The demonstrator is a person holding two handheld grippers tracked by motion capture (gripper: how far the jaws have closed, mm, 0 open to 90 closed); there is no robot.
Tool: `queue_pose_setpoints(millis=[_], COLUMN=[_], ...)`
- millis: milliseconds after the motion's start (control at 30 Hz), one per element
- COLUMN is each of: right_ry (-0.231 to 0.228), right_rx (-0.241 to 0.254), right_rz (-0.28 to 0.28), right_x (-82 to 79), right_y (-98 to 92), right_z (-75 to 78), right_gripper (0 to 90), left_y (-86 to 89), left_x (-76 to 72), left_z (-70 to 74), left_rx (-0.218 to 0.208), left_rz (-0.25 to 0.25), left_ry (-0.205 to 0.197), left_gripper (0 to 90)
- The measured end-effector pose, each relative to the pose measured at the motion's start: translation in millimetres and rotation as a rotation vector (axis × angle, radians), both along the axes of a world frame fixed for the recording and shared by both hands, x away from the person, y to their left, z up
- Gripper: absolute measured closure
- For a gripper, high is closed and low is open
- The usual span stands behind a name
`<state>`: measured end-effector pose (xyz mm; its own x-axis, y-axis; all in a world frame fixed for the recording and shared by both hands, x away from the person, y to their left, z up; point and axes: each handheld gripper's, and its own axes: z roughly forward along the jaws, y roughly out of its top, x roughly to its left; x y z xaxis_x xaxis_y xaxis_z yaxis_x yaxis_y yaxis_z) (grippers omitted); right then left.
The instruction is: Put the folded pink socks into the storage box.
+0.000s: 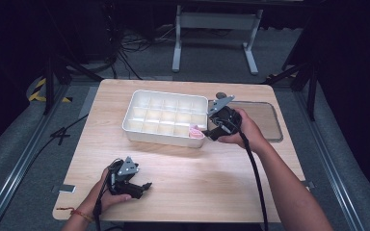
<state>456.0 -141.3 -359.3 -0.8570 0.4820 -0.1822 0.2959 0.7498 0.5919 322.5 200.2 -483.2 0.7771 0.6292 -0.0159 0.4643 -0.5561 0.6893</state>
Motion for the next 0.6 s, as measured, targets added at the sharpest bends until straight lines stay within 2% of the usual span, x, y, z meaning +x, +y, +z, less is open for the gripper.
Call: queue_pose_setpoints(millis=[300,600], right_ry=[-0.023,-0.049], right_rx=[0.013,0.005], right_rz=[-0.018,-0.026], right_x=[-10.6,-22.3], right_y=[-15.9,-30.2], right_z=[2.4,-0.9], right_gripper=[35.7,35.2], left_y=[-0.6,-0.7], left_x=[0.1,0.3], left_z=[-0.3,-0.4], left_rx=[-0.004,-0.004], left_rz=[0.001,-0.001], left_ry=[0.002,0.003], left_gripper=[13.7,13.6])
